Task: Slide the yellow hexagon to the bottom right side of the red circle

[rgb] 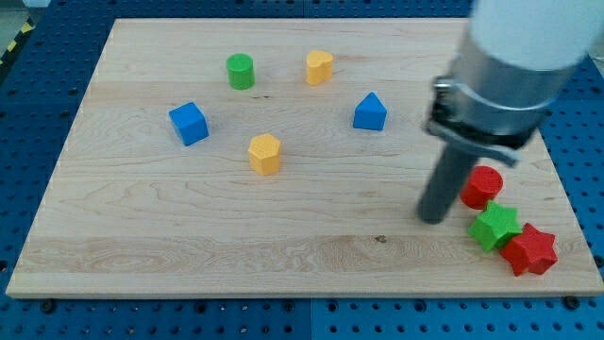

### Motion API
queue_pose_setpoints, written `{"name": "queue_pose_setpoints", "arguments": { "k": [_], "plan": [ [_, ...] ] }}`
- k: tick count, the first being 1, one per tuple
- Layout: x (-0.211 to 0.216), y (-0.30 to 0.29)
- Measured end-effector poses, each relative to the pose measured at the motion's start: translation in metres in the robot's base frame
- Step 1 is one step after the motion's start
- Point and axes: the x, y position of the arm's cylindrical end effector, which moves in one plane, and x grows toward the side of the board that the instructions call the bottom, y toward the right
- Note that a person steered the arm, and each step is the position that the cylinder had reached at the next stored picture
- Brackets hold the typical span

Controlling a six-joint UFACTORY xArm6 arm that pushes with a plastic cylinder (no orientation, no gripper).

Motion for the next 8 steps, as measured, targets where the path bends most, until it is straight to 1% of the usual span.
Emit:
{"name": "queue_pose_setpoints", "arguments": {
  "k": [1, 2, 3, 4, 5, 8],
  "plan": [
    [0.0, -0.088],
    [-0.019, -0.186],
    [-0.086, -0.198],
    [-0.084, -0.198],
    [-0.078, -0.176],
    [-0.083, -0.023]
  ]
}}
